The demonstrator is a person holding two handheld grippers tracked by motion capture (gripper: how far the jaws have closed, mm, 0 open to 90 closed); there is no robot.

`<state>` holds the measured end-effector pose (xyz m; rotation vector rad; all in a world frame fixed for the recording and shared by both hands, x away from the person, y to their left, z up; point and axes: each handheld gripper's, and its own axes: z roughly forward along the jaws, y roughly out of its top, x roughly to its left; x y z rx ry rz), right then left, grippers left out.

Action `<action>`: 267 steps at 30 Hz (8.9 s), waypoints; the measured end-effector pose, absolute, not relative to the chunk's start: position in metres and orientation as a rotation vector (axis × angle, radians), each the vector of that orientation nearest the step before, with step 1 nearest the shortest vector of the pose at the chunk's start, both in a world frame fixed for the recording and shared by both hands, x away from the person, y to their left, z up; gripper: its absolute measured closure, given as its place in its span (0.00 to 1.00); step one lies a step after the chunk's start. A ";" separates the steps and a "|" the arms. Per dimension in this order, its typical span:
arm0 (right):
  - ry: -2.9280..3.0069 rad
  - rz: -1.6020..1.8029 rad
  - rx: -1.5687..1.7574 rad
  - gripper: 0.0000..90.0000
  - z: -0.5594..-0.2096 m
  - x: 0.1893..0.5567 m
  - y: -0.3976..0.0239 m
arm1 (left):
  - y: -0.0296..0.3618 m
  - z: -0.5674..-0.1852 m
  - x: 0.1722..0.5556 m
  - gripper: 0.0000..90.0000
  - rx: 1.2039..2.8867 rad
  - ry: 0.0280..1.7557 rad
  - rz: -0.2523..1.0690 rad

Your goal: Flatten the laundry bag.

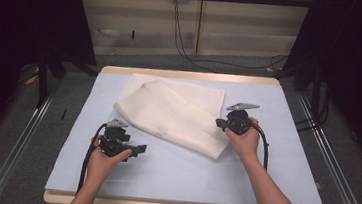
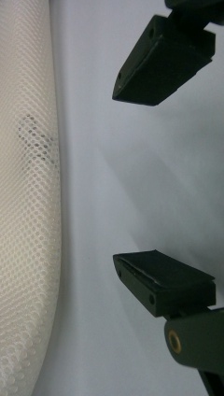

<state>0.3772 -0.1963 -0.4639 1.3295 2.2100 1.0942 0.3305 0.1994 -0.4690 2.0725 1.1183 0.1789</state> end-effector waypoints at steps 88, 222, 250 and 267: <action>2.482 1.281 0.825 0.98 -0.474 0.260 -0.125 | 0.122 -0.441 0.331 0.38 2.038 0.862 0.079; 2.374 1.024 1.161 1.00 -0.480 0.346 -0.172 | 0.159 -0.461 0.295 0.95 2.038 0.934 0.071; 2.426 1.070 1.221 0.98 -0.482 0.331 -0.176 | 0.158 -0.460 0.295 0.95 2.048 0.937 0.081; 2.136 1.144 1.395 0.99 -0.474 0.349 -0.223 | 0.152 -0.458 0.295 0.94 2.015 0.907 0.076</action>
